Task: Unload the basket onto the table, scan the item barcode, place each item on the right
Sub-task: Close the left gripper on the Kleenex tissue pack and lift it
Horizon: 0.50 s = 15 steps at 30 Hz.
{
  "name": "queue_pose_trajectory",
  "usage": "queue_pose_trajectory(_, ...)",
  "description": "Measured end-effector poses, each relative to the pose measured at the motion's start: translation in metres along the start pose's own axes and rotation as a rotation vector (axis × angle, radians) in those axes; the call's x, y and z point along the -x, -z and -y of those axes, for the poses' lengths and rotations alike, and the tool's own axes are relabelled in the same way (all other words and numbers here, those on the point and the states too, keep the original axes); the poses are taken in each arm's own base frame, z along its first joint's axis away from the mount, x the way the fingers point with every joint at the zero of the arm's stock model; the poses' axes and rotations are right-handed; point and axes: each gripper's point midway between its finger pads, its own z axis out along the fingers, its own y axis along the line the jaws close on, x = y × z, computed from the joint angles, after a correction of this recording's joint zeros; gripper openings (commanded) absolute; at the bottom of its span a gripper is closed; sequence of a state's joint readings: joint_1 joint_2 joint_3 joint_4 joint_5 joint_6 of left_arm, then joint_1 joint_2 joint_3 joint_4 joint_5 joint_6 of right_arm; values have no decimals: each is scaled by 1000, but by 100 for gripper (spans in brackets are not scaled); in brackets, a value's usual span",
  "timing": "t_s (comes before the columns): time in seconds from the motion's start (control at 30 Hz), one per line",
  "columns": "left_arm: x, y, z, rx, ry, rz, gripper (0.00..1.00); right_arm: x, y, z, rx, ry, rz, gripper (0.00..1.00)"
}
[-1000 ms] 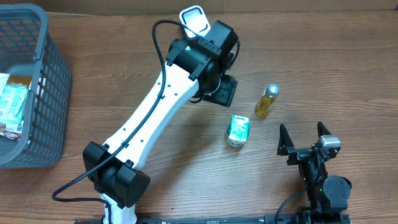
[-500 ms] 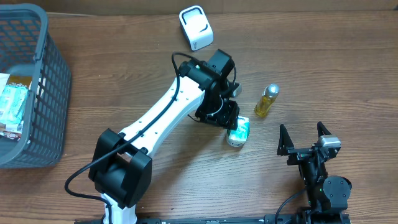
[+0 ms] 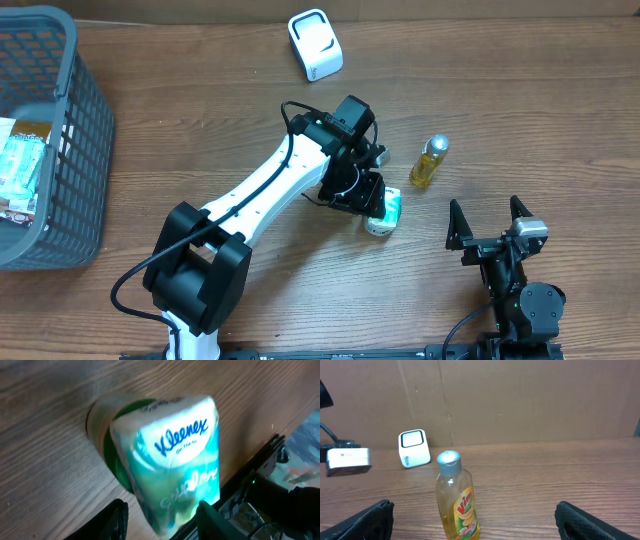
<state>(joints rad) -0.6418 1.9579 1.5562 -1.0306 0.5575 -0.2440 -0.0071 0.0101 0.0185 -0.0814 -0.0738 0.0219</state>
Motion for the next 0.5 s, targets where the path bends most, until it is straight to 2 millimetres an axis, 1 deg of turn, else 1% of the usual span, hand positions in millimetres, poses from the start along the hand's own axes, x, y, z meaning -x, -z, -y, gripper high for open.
queue_pose_trajectory(0.17,5,0,1,-6,2,20,45,0,0,0,0,0,0,100)
queue_pose_trajectory(0.23,5,0,1,-5,2,21,42,0,0,0,0,0,0,100)
queue_pose_trajectory(0.5,8,-3,-2,2,25,35,38,0,0,0,0,0,0,100)
